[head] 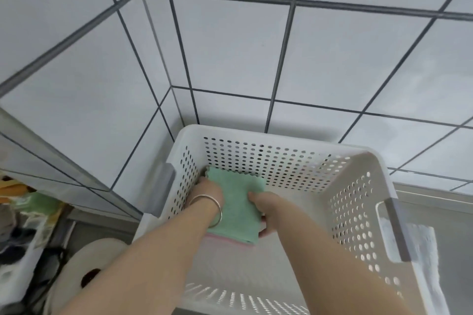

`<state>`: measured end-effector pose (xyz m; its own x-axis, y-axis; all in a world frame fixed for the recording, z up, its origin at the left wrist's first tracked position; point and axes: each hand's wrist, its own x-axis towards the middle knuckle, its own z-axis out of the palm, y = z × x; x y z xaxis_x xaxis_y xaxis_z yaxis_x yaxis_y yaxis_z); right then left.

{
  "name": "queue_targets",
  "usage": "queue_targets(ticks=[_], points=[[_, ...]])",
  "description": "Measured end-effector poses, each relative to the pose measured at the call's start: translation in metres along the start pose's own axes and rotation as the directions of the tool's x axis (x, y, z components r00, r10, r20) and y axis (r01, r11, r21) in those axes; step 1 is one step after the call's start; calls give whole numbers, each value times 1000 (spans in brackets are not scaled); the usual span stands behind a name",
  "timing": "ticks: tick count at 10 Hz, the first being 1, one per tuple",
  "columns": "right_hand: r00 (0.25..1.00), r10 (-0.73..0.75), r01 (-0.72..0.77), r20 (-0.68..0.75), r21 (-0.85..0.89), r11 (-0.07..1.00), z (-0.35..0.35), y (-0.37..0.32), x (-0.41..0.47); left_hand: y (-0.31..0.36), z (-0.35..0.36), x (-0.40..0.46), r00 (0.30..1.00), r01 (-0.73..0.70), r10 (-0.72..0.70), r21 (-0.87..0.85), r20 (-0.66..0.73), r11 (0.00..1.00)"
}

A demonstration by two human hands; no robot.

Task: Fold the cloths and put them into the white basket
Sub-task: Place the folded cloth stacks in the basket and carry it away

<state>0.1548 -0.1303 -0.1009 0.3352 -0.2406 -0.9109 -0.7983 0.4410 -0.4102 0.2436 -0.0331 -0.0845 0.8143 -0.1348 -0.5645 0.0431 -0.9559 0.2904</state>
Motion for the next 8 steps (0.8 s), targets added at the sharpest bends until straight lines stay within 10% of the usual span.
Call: queue_targets(ticks=[4,8], points=[[959,-240,154,-150,-437,886,-7,-2,-24,-3,-3,4,983,-150,175,319,-51,936],[992,-126,122,-10,-179,976,-13,3,-22,-10,-8,-5,961,-221,268,397,-67,891]])
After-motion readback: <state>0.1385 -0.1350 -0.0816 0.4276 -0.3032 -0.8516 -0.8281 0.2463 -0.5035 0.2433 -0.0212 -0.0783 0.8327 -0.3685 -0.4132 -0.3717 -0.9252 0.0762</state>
